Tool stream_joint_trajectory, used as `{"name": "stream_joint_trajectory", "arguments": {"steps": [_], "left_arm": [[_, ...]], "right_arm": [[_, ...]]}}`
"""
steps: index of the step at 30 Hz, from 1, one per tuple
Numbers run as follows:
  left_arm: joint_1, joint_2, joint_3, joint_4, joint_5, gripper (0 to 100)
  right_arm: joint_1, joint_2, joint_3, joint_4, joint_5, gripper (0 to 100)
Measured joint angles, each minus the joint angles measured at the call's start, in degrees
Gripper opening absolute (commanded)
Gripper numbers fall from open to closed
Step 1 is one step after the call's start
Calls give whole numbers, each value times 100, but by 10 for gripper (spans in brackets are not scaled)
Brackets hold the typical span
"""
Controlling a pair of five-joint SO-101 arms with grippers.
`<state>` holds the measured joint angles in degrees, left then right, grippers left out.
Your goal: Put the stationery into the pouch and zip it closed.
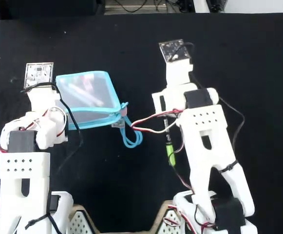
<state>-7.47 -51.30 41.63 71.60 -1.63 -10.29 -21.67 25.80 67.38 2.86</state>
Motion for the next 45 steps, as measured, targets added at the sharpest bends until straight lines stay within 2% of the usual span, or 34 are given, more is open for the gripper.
{"name": "stream_joint_trajectory", "arguments": {"steps": [6, 13, 17, 29, 40, 45], "left_arm": [[0, 0, 0, 0, 0, 30], [0, 0, 0, 0, 0, 30], [0, 0, 0, 0, 0, 30], [0, 0, 0, 0, 0, 30], [0, 0, 0, 0, 0, 30], [0, 0, 0, 0, 0, 30]], "right_arm": [[0, -211, 0, -35, -501, 11], [0, -422, 308, -316, -624, 11], [-79, -1011, 413, -352, -624, 11], [-1143, -4114, 1670, -905, -624, 11], [-2549, -5556, 1741, -914, -624, 11], [-2681, -6127, 2418, -1565, -624, 11]]}}
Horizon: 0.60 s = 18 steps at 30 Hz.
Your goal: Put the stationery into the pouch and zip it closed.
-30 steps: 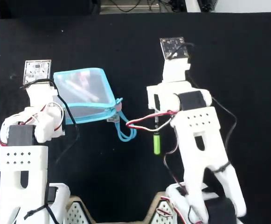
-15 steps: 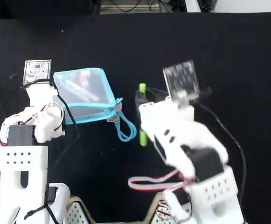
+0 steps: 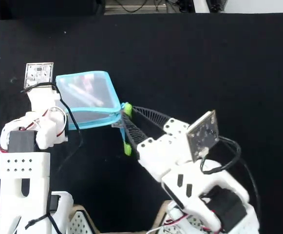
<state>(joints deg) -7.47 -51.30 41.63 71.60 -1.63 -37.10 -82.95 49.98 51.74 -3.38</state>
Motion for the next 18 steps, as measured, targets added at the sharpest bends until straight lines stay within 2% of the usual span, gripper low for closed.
{"name": "stream_joint_trajectory", "arguments": {"steps": [12, 18], "left_arm": [[0, 0, 0, 0, 0, 30], [0, 0, 0, 0, 0, 30]], "right_arm": [[0, -1785, 2286, -2725, 0, 11], [0, -2013, 2769, -3218, 0, 11]]}}
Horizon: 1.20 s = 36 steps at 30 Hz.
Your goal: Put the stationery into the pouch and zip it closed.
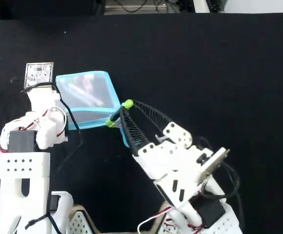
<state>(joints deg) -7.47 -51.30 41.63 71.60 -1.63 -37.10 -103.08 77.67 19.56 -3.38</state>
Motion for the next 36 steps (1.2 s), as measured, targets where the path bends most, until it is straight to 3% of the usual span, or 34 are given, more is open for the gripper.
{"name": "stream_joint_trajectory", "arguments": {"steps": [14, 20, 24, 36], "left_arm": [[0, 0, 0, 0, 0, 30], [9, 0, 9, 0, 0, 30], [9, 0, 9, 0, 0, 30], [9, 0, 9, 0, 0, 30]], "right_arm": [[0, 0, 132, -35, 0, 11], [0, 0, 721, -870, -9, 11], [0, 0, 730, -879, -9, 11], [0, 0, -413, 1240, -9, 11]]}}
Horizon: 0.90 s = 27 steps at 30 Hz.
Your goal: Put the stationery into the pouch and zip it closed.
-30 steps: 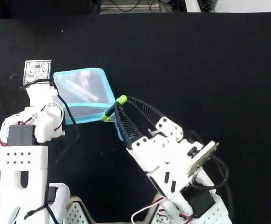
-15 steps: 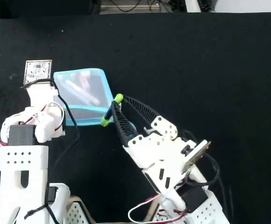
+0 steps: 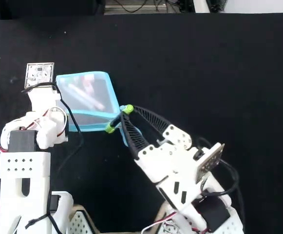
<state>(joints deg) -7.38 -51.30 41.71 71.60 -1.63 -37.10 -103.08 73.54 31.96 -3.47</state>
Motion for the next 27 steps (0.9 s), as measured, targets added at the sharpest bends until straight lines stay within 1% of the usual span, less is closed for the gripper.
{"name": "stream_joint_trajectory", "arguments": {"steps": [5, 9, 12, 17, 21, 27], "left_arm": [[0, 0, 0, 0, 0, 30], [0, 0, 0, 0, 0, 30], [0, 0, 0, 0, 0, 30], [-9, 0, 0, 0, 0, 30], [-9, 0, 0, 0, 0, 30], [-9, 0, 0, 0, 0, 30]], "right_arm": [[26, -9, -26, 79, 0, 11], [360, -9, -237, 114, 0, 11], [554, -9, -440, 316, 0, 11], [607, 18, -712, 651, 0, 11], [703, 905, -1187, 932, 0, 11], [1240, 3024, -2444, 1855, 0, 11]]}}
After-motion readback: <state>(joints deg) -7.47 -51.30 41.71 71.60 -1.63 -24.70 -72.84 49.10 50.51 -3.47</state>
